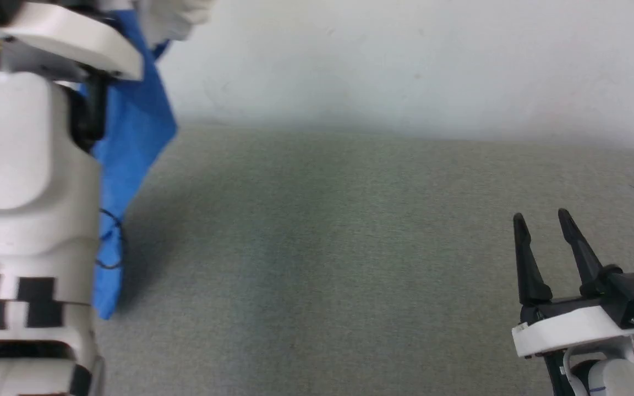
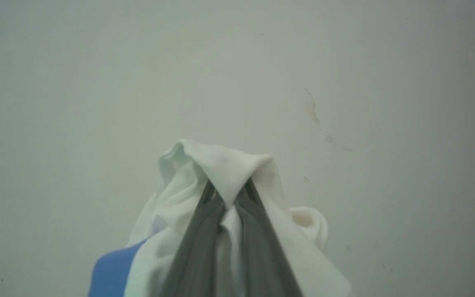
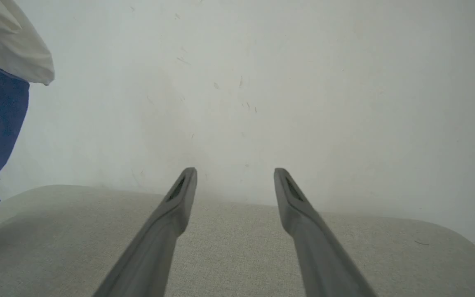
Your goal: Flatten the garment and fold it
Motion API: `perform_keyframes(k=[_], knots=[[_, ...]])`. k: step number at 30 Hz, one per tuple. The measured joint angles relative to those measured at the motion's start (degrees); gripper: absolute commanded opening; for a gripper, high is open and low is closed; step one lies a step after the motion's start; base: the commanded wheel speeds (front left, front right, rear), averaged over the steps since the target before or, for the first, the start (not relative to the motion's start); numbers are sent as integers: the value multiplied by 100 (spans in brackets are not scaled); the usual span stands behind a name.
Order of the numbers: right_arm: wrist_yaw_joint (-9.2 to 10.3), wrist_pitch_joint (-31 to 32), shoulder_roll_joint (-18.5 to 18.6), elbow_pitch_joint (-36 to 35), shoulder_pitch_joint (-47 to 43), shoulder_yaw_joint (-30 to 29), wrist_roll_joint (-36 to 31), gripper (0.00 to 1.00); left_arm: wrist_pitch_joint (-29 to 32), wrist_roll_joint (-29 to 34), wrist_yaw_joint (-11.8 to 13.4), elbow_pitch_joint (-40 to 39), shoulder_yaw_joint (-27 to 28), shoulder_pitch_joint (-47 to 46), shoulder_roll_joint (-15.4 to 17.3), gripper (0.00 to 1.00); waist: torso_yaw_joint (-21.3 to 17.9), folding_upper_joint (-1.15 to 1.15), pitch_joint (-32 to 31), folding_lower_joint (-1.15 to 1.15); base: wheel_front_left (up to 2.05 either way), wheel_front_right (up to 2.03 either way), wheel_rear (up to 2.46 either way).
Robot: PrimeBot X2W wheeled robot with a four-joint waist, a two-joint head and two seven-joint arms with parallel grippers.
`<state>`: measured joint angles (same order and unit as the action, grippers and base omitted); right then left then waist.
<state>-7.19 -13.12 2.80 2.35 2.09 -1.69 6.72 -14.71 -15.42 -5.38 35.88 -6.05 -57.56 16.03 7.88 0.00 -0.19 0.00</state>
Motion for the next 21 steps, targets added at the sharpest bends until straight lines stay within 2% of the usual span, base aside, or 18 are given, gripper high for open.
perform_keyframes(k=[6, 9, 12, 17, 21], knots=[[0, 54, 1, -43, -142, -85, 45, 100, 65, -359, -70, -567, -342, 437, -795, 0, -435, 0, -123, 0, 0, 0, 0], [0, 100, 2, -70, -196, -87, 56, 100, 169, -730, -115, -881, -446, 1001, -1059, 0, -628, 0, -158, 0, 0, 0, 0], [0, 104, 2, -93, -267, -92, 58, 100, 226, -1025, -107, -1117, -538, 1972, -1188, 0, -795, 0, -176, 0, 0, 0, 0], [0, 107, 3, -108, -391, -52, 90, 100, 320, -1148, 215, -1071, -751, 3852, -1227, 0, -986, 0, -178, 0, 0, 0, 0], [0, 107, 1, -121, -439, 48, 115, 100, 359, -1284, 316, -993, -881, 4816, -1245, 0, -1012, 0, -131, 1, 0, 0, 0]])
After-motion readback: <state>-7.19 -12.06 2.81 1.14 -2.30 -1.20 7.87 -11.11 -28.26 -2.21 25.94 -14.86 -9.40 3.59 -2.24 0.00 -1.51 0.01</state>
